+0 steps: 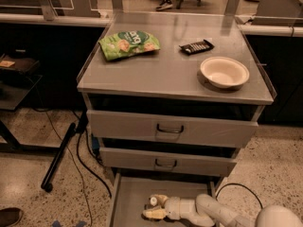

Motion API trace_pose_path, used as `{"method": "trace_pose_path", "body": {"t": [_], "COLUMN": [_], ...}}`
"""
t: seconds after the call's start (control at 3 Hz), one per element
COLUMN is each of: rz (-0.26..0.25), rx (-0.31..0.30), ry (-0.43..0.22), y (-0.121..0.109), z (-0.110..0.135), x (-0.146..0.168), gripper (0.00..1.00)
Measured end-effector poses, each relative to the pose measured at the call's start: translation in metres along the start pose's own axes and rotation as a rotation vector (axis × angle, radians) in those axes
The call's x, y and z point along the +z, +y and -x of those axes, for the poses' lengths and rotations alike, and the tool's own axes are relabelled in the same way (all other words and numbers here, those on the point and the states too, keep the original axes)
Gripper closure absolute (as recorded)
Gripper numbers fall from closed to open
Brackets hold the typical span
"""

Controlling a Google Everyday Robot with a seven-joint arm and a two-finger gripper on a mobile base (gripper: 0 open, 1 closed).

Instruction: Pick blue plastic bottle from bottom drawer and place on counter

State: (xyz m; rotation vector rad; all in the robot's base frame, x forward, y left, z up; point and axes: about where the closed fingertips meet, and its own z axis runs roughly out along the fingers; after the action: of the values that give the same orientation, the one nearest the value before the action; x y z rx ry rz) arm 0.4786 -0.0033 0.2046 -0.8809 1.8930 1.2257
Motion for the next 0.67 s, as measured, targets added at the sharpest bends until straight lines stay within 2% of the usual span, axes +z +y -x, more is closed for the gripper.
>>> {"method": "trace_pose_path", "body": {"t": [0.67], "rz": [0.000], "rx": [0.000], "ry": [-0.001], "y": [0.0002], "z": [0.0002], "x": [0.0000], "gripper": [1.00]}}
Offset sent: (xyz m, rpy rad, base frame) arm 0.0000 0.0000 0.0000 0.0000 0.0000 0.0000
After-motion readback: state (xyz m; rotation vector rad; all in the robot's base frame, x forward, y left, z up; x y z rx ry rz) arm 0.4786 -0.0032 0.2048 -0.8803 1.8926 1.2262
